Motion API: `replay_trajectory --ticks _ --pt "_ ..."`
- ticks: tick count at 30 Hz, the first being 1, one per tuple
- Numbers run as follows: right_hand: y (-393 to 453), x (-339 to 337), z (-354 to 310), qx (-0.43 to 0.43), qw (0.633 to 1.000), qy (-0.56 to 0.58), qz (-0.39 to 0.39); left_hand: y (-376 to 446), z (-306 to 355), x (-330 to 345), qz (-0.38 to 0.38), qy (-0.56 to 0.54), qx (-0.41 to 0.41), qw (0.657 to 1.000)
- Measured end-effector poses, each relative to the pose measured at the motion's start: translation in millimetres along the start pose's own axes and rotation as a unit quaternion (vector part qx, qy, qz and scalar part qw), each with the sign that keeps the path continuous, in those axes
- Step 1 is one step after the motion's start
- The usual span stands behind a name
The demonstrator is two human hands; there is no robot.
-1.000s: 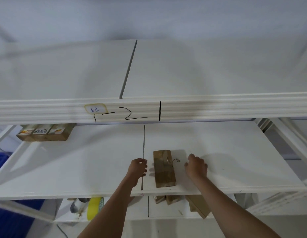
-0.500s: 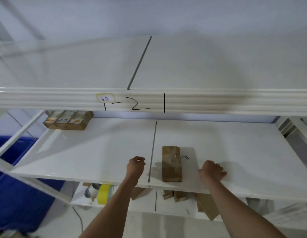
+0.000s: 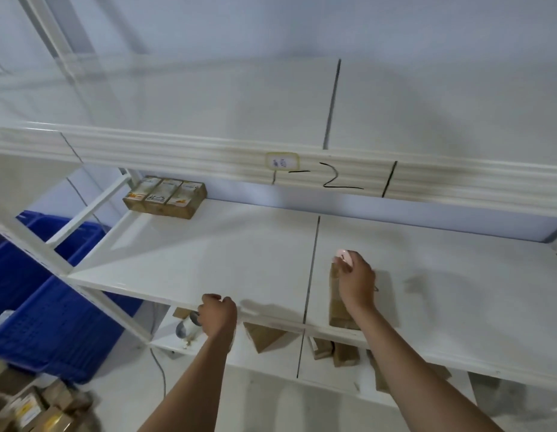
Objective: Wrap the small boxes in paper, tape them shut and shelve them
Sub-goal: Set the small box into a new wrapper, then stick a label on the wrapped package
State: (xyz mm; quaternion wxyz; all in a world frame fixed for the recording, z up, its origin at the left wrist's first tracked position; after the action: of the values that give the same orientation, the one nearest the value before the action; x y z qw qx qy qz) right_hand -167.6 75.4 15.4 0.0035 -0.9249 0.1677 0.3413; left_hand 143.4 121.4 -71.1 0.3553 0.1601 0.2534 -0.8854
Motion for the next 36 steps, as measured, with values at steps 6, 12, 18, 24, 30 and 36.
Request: replay_trajectory --ticks 6,12,18,24,30,36 --pt "-34 86 -50 0.027 0.987 0.027 -0.153 37 -22 -25 -0.089 0.039 -0.11 0.989" --pt "-55 134 -72 0.039 0.975 0.0 -0.217 46 -36 -34 -0.281 -0.001 -0.162 0.946" --pt "-66 148 -88 0.034 0.968 -0.046 -0.245 57 -46 -31 -0.36 -0.005 -0.144 0.922" --pt "-71 152 -91 0.021 0.966 -0.088 -0.244 56 -51 -24 -0.402 0.017 -0.152 0.903" --pt "-81 169 -88 0.007 0.96 -0.117 -0.254 59 -62 -27 -0.422 -0.022 -0.176 0.889" --pt "-98 190 -83 0.022 0.945 -0.135 -0.296 52 -71 -36 -0.467 -0.078 -0.199 0.858"
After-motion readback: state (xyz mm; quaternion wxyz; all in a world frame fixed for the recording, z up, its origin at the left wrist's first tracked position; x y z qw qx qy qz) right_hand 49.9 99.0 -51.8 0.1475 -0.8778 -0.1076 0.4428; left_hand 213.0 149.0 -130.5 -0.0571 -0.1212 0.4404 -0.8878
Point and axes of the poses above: each hand's wrist, its own y-axis towards the middle knuckle, its own x-axis out of the palm, z = x × y, the point moved 4 cm from there along y, towards the middle knuckle, and after that the axes turned 10 degrees about -y, right-handed, at the moved point
